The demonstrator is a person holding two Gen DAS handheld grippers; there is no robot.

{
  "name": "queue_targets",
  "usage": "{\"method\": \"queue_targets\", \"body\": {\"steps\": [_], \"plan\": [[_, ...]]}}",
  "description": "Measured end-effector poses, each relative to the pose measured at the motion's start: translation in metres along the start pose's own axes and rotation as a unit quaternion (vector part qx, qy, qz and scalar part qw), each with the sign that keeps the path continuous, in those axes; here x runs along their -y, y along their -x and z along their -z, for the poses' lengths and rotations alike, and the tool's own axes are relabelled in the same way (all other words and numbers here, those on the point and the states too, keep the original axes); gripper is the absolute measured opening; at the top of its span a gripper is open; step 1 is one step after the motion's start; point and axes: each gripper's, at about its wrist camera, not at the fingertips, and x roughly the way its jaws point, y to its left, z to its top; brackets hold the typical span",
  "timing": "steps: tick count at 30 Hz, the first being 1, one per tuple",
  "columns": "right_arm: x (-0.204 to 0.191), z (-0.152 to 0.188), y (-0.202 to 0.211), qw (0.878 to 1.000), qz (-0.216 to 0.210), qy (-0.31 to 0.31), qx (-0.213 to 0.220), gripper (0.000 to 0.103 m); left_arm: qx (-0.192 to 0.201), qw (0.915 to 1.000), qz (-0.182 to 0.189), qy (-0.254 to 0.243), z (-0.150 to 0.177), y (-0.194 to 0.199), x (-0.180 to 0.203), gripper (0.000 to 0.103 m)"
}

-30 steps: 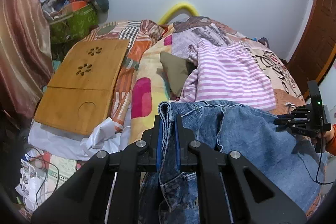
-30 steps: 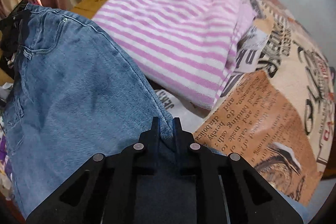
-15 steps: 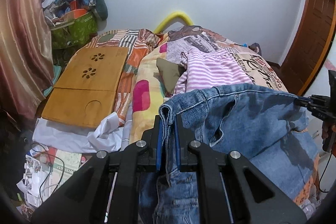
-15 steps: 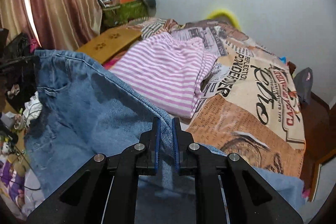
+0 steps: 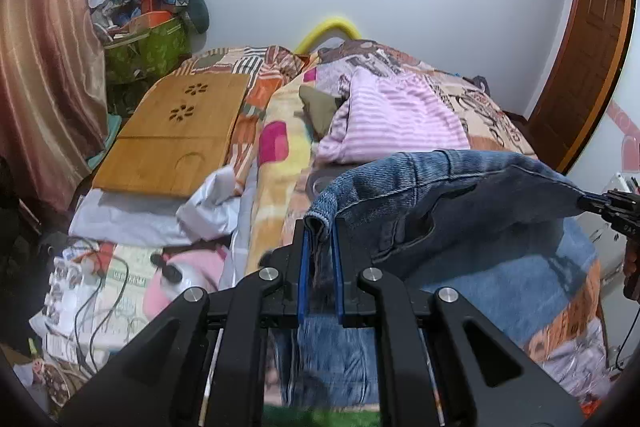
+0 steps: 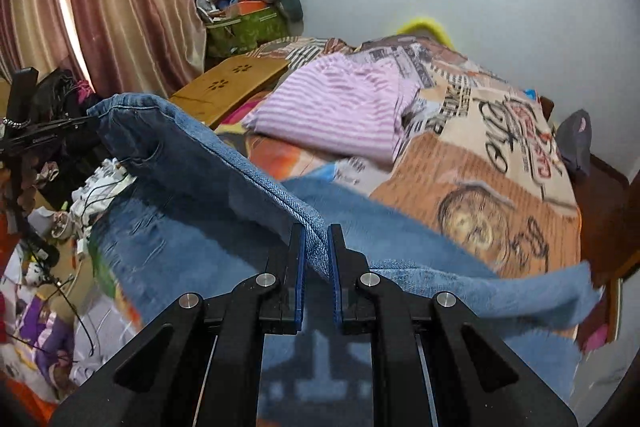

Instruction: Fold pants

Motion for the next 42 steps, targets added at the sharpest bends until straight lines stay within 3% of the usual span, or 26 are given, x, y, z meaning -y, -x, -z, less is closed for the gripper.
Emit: {"method": "queue_targets", "body": {"steps": [13, 18, 24, 31, 33, 36, 42], "plan": [[-0.022, 0.06, -0.004, 0.999, -0.014, -0.022, -0.028, 0.008, -0.047, 0.9978, -0.025, 0.039, 0.089, 0.005, -0.006, 0.01], [-0.023, 0.077, -0.017, 0.998, -0.018, -0.038, -0.038, 0.008, -0.076, 0.9943, -0.061, 0.044, 0.115, -0.006, -0.008, 0.006], [-0.021, 0.09, -0.028, 0.997, -0.029, -0.065, -0.044, 0.009, -0.101, 0.9886, -0.075, 0.083, 0.134, -0.009, -0.025, 0.006], [-0.025, 0.087, -0.022, 0.997, -0.021, -0.059, -0.046, 0.013, -0.062, 0.9913, -0.085, 0.08, 0.101, 0.014, -0.016, 0.006], [-0.023, 0.086, -0.014, 0.997, -0.018, -0.059, -0.043, 0.018, -0.054, 0.993, -0.077, 0.071, 0.085, 0.016, -0.006, 0.006], [-0.013, 0.085, 0.002, 0.998, 0.007, -0.064, -0.023, 0.04, -0.045, 0.996, -0.059, 0.05, 0.06, 0.012, 0.019, 0.008], [0.041, 0.084, 0.04, 0.993, 0.052, -0.108, 0.012, 0.041, -0.039, 0.9992, -0.01, 0.008, 0.018, -0.012, 0.082, 0.015]]}}
